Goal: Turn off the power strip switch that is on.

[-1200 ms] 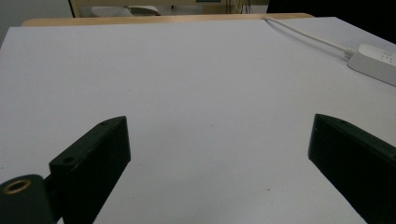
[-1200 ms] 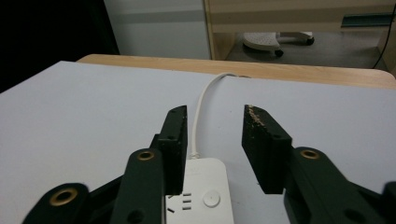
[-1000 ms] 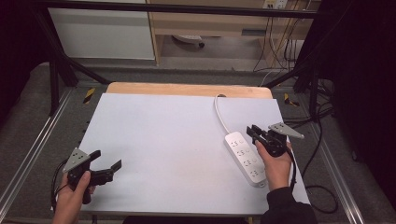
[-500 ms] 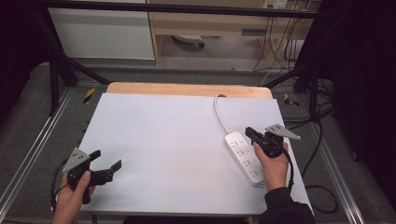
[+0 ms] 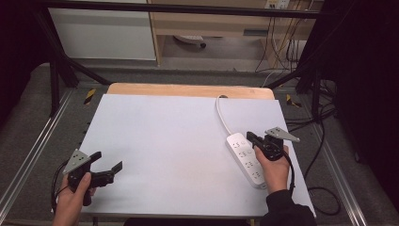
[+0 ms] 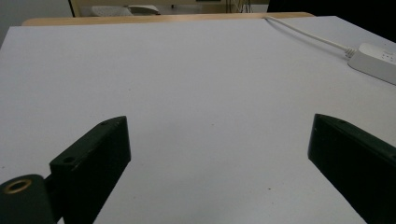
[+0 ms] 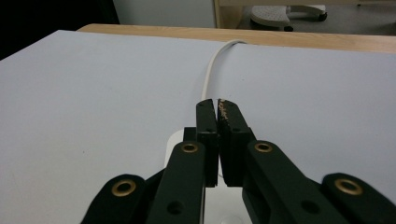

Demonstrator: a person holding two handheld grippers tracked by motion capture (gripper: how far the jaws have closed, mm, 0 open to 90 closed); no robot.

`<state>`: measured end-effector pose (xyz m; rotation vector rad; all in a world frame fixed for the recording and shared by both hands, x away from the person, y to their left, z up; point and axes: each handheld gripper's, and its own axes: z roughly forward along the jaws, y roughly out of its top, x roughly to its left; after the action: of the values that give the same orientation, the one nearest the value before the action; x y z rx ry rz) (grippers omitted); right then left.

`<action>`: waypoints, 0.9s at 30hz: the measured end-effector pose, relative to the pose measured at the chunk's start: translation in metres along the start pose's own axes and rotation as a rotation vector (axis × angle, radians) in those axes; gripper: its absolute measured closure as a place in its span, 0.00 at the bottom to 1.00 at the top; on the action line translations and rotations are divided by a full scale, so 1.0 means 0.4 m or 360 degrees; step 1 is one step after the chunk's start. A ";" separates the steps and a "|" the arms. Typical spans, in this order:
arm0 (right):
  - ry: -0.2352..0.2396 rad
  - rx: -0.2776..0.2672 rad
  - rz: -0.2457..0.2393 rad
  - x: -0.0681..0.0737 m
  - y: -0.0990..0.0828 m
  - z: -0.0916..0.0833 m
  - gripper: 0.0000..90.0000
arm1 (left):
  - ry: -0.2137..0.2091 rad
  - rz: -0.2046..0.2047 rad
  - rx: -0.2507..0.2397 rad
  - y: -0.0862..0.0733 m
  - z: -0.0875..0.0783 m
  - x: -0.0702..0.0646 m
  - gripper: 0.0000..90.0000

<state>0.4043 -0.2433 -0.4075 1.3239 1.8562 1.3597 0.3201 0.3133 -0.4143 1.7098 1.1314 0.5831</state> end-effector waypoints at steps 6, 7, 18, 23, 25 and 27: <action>-0.0005 0.0051 0.0013 -0.006 -0.011 0.003 1.00 | -0.0003 0.0000 -0.0003 0.000 0.000 0.000 0.06; -0.0002 0.0057 0.0023 -0.007 -0.012 0.003 1.00 | -0.0001 -0.0001 -0.0005 0.000 0.000 0.000 0.06; -0.0017 0.0140 0.0053 -0.011 -0.026 0.002 1.00 | -0.0002 0.0001 -0.0009 0.001 -0.001 0.001 0.06; -0.0020 0.0193 0.0060 -0.011 -0.030 0.000 1.00 | -0.0001 0.0004 -0.0016 0.001 -0.002 0.002 0.06; -0.0021 0.0205 0.0051 -0.010 -0.031 -0.001 1.00 | 0.0002 -0.0001 -0.0017 0.001 -0.003 0.003 0.06; -0.0027 0.0223 0.0060 -0.011 -0.035 -0.002 1.00 | 0.0003 -0.0002 -0.0018 0.001 -0.003 0.003 0.06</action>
<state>0.3996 -0.2480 -0.4204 1.4417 1.9551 1.2521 0.3197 0.3149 -0.4134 1.6990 1.1285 0.5895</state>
